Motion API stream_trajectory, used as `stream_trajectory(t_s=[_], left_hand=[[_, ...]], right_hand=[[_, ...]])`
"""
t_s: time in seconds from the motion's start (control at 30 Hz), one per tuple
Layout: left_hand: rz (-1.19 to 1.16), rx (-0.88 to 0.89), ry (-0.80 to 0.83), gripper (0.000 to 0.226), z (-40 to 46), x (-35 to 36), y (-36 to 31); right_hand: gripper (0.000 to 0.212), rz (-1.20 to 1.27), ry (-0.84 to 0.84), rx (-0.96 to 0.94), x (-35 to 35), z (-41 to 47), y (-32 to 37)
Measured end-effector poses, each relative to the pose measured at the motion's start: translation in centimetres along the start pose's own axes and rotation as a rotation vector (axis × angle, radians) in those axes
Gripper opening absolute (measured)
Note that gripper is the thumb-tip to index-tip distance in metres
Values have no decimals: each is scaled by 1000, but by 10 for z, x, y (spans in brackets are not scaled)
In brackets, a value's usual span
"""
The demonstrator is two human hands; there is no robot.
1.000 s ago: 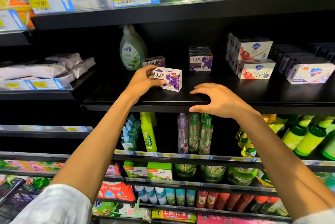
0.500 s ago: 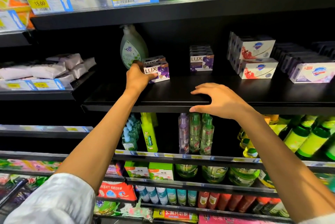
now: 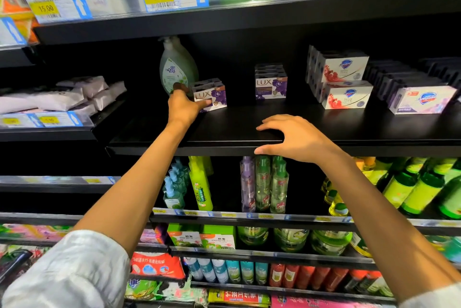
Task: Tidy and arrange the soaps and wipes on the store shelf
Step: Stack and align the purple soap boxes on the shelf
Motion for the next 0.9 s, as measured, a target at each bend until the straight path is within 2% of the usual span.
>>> stream_trajectory(t_s=[0.1, 0.2, 0.3, 0.37, 0.5, 0.67, 0.77, 0.9], left_hand=[[-16, 47, -55, 73, -10, -8, 2], [-6, 168, -6, 49, -38, -9, -10], [-115, 291, 333, 32, -75, 5, -28], [-82, 398, 571, 39, -96, 18, -38], [143, 528, 730, 56, -108, 29, -40], [172, 531, 726, 58, -104, 34, -30], [168, 518, 725, 60, -102, 35, -27], [129, 503, 729, 60, -101, 35, -26]], right_hand=[[61, 118, -28, -1, -2, 0, -1], [38, 348, -106, 19, -8, 0, -4], [18, 584, -202, 57, -17, 6, -10], [15, 709, -286, 110, -23, 17, -20], [30, 825, -418, 286, -31, 53, -49], [56, 743, -565, 391, -32, 87, -79], [72, 705, -523, 412, -29, 108, -83], [68, 613, -490, 471, -25, 124, -88]])
Point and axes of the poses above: each hand's wrist, its own z-axis towards the middle knuckle, its own x-axis out of the palm, y = z × x, the point moved 5 cm from there along z, towards the middle knuckle, and after that the axes turned 2 degrees about -x, right-handed, at the moved point
